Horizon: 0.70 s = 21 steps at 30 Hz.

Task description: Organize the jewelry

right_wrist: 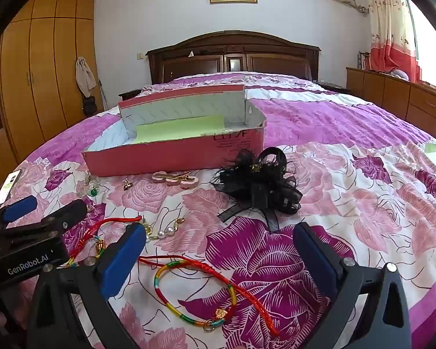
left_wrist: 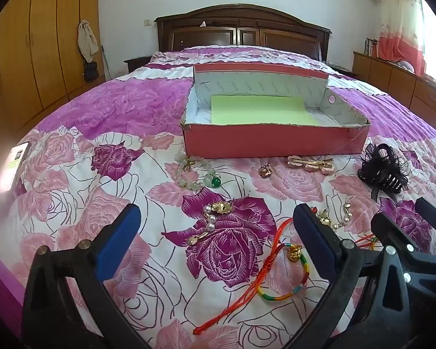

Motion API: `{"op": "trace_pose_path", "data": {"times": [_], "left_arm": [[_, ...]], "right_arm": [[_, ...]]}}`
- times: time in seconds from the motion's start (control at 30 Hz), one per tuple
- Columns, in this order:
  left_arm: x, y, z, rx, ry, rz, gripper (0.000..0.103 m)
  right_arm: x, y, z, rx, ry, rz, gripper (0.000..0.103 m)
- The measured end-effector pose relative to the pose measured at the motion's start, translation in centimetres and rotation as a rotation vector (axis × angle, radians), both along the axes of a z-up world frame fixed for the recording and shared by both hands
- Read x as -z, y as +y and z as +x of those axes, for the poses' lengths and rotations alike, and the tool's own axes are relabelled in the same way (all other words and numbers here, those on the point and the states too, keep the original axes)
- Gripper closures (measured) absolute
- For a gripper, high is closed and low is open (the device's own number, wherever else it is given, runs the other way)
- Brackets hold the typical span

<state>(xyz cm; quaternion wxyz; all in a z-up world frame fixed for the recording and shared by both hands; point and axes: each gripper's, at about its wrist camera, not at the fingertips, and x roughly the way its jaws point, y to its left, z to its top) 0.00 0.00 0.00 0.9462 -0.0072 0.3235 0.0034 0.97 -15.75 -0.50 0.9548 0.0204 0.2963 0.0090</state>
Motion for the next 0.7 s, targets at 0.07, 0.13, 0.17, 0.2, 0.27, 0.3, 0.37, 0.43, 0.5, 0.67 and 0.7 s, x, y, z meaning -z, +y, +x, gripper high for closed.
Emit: {"op": "trace_pose_path", "data": {"times": [0.07, 0.13, 0.17, 0.2, 0.27, 0.3, 0.37, 0.43, 0.5, 0.67, 0.7], "left_arm": [[0.00, -0.01, 0.00, -0.001, -0.001, 0.005, 0.005], [-0.01, 0.01, 0.01, -0.002, -0.001, 0.003, 0.005], [0.00, -0.02, 0.00, -0.001, -0.002, 0.007, 0.005], [0.00, -0.02, 0.00, -0.002, -0.002, 0.007, 0.005], [-0.01, -0.01, 0.01, -0.003, -0.002, 0.004, 0.005], [-0.01, -0.01, 0.02, -0.003, -0.002, 0.003, 0.005], [0.00, -0.04, 0.01, 0.000, -0.003, 0.006, 0.005], [0.00, -0.07, 0.03, 0.000, -0.003, 0.005, 0.005], [0.00, -0.02, -0.01, 0.000, -0.004, 0.004, 0.005], [-0.01, -0.01, -0.01, -0.001, -0.005, 0.004, 0.005], [0.00, -0.01, -0.01, -0.001, -0.005, 0.003, 0.005]], "right_arm": [[0.00, 0.01, -0.01, 0.000, -0.003, -0.001, 0.000], [0.00, 0.04, -0.01, 0.000, -0.002, -0.001, 0.000], [0.00, 0.06, -0.02, 0.000, -0.001, -0.002, 0.000], [-0.01, 0.07, -0.02, 0.001, -0.001, -0.003, 0.000], [0.01, 0.03, -0.01, 0.000, -0.002, 0.000, 0.000], [0.00, 0.02, -0.02, -0.001, -0.002, 0.000, 0.000], [0.01, 0.05, -0.01, 0.000, -0.001, -0.001, 0.000], [0.01, 0.04, -0.02, -0.001, -0.001, 0.000, 0.000], [-0.01, 0.02, -0.04, -0.001, -0.002, 0.000, 0.000], [0.02, 0.08, -0.02, 0.000, -0.001, -0.003, 0.000], [0.02, 0.09, -0.01, 0.000, -0.001, -0.003, 0.000]]}}
